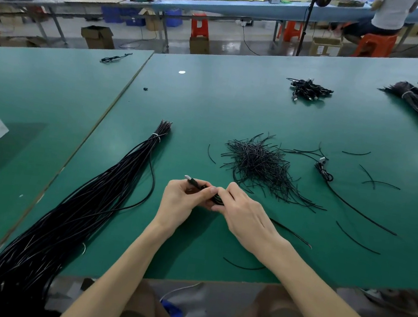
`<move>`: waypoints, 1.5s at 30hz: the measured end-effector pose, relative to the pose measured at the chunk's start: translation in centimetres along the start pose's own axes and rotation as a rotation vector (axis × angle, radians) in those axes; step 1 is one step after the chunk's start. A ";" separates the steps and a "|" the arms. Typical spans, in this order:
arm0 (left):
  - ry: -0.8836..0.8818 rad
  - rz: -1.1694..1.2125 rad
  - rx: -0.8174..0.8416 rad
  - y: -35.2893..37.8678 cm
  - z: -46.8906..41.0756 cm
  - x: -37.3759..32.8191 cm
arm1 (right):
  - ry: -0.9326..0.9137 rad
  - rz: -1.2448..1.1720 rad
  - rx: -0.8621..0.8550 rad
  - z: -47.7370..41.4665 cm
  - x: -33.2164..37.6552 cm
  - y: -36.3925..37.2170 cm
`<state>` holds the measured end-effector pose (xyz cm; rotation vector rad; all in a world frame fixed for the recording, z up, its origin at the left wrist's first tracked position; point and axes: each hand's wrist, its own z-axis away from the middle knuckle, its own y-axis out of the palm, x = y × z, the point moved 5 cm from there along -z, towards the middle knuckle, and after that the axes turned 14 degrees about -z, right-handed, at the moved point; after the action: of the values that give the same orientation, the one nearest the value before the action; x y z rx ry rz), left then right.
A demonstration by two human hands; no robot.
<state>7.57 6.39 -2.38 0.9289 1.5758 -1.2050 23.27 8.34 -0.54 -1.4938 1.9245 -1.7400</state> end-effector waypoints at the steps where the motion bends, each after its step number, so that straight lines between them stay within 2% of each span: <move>1: -0.001 0.002 0.001 0.0 0.0 0.0 | -0.002 -0.008 -0.011 0.1 0.0 -0.1; 6: 0.027 -0.008 0.028 0.0 0.1 0.0 | -0.010 -0.098 -0.052 0.3 -0.2 -0.4; 11: 0.061 0.062 0.043 0.0 0.2 -0.4 | 0.081 -0.408 -0.097 -0.1 -1.1 -0.7; 14: 0.071 0.068 0.048 0.1 0.2 -0.5 | 0.114 -0.510 -0.141 -0.2 -1.9 -0.9; 20: 0.066 0.028 0.089 0.3 0.2 -0.4 | 0.081 -0.465 -0.127 0.1 -2.0 -0.5; 25: 0.057 0.009 0.167 0.8 -0.1 -0.7 | 0.092 -0.459 -0.226 0.3 -2.0 -1.4; 28: 0.084 -0.156 0.162 1.6 0.0 -1.2 | 0.194 -0.532 -0.331 0.2 -3.0 -2.1; 32: 0.132 -0.519 0.041 3.2 -0.1 -2.6 | 0.312 -0.658 -0.450 0.5 -4.6 -2.8; 37: -0.057 -0.699 0.164 4.0 -0.7 -2.3 | 0.347 -0.664 -0.500 0.7 -5.0 -3.0; 42: 0.134 -0.905 0.355 4.4 0.6 -2.6 | 0.347 -0.660 -0.500 0.6 -5.1 -2.7; 45: 0.307 -1.198 0.354 5.6 1.2 -3.2 | 0.346 -0.652 -0.485 0.4 -5.0 -2.5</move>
<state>14.00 6.44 -1.07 0.2950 2.3115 -2.2842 27.44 12.08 -1.03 -2.3346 2.3288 -1.9597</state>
